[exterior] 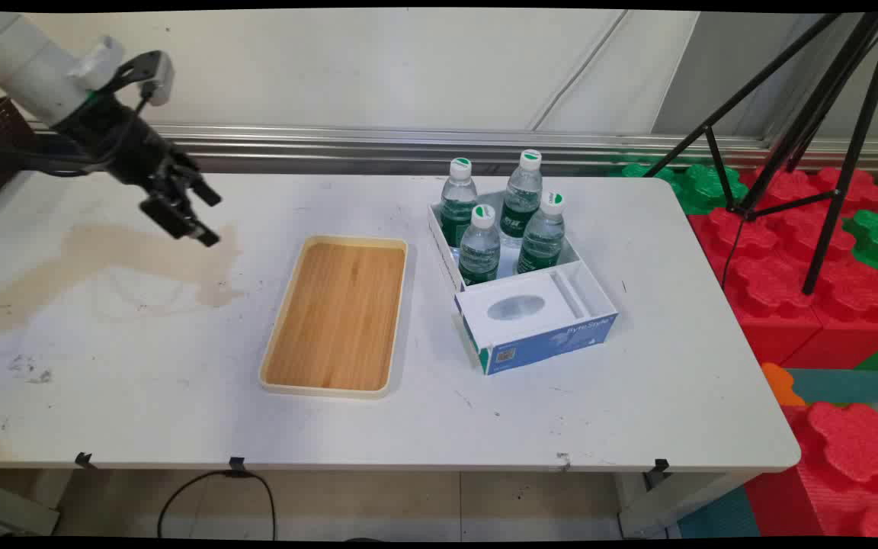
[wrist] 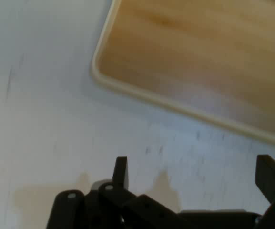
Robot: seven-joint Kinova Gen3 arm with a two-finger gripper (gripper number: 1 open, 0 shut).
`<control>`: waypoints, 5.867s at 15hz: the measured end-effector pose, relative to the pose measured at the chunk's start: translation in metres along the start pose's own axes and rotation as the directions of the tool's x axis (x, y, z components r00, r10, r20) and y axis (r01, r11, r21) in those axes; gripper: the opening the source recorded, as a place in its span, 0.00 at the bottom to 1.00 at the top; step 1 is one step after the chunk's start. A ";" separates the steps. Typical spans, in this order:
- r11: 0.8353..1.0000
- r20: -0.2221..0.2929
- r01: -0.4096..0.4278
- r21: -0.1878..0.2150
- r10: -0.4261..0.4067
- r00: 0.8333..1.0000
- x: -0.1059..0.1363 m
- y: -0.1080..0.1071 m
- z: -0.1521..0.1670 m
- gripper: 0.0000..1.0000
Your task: Pick up the green bottle from the white box, then place the picked object on the tray
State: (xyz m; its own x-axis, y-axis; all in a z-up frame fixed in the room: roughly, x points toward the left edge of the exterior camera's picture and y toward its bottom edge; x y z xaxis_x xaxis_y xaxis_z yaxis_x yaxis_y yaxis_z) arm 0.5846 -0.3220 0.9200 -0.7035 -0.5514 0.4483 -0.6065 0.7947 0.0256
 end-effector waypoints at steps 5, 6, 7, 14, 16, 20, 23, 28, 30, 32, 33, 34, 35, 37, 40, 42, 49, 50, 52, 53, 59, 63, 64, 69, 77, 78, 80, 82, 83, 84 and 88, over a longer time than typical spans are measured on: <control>0.999 -0.093 0.015 -0.038 -0.018 0.995 0.029 0.005 0.027 1.00; 0.999 -0.109 0.018 -0.051 -0.023 0.994 0.035 0.006 0.033 1.00; 0.997 -0.126 0.019 -0.068 -0.028 0.992 0.042 0.008 0.042 1.00; 0.996 -0.270 0.002 -0.089 -0.026 0.963 0.095 0.013 0.097 1.00; 0.997 -0.314 0.002 -0.076 -0.026 0.949 0.110 0.012 0.113 1.00; 0.998 -0.366 0.017 -0.054 -0.036 0.930 0.136 0.010 0.143 1.00; 0.999 -0.390 0.030 -0.032 -0.041 0.920 0.154 0.007 0.164 1.00; 0.999 -0.407 0.039 -0.005 -0.038 0.913 0.166 0.003 0.184 1.00; 0.999 -0.412 0.040 -0.001 -0.037 0.910 0.170 0.003 0.191 1.00; 0.999 -0.421 0.041 0.005 -0.035 0.906 0.175 0.003 0.200 1.00; 0.999 -0.425 0.041 0.007 -0.034 0.905 0.177 0.003 0.204 1.00; 0.999 -0.427 0.040 0.008 -0.033 0.904 0.178 0.003 0.207 1.00; 0.999 -0.430 0.040 0.010 -0.031 0.902 0.179 0.003 0.211 1.00; 0.999 -0.438 0.038 0.017 -0.027 0.899 0.183 0.003 0.220 1.00; 0.999 -0.448 0.038 0.026 -0.022 0.894 0.186 0.003 0.230 1.00; 0.999 -0.457 0.039 0.031 -0.021 0.889 0.190 0.004 0.237 1.00; 0.999 -0.466 0.017 0.052 0.009 0.884 0.194 0.006 0.245 0.00; 0.999 -0.467 0.015 0.051 0.011 0.884 0.194 0.007 0.244 0.00; 0.999 -0.475 0.012 0.048 0.012 0.880 0.199 0.009 0.240 0.00; 0.999 -0.481 0.013 0.046 0.011 0.877 0.203 0.010 0.236 0.00; 0.999 -0.504 0.022 0.046 0.004 0.864 0.231 0.017 0.203 0.00; 0.998 -0.496 0.025 0.053 0.004 0.868 0.243 0.024 0.168 0.00; 0.998 -0.492 0.026 0.055 0.005 0.871 0.244 0.026 0.156 0.00; 0.999 -0.452 0.014 0.052 0.011 0.892 0.232 0.032 0.104 0.00; 0.999 -0.351 -0.046 0.020 0.051 0.935 0.138 0.028 0.040 0.00; 0.998 -0.339 -0.062 0.019 0.064 0.939 0.120 0.024 0.037 0.00; 0.996 -0.325 -0.085 0.014 0.085 0.942 0.096 0.018 0.036 0.00; 0.995 -0.320 -0.102 0.012 0.101 0.942 0.078 0.013 0.039 0.00; 0.994 -0.317 -0.111 0.010 0.109 0.942 0.068 0.010 0.042 0.00; 0.993 -0.319 -0.119 0.007 0.115 0.941 0.057 0.007 0.048 0.00; 0.990 -0.330 -0.138 0.002 0.131 0.935 0.036 -0.003 0.071 0.00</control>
State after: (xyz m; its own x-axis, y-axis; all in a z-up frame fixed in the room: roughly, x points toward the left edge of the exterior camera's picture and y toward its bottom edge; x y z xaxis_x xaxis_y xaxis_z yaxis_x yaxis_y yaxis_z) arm 0.5347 -0.3627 0.8724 -0.6149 -0.3271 0.7176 -0.5041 0.8628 -0.0386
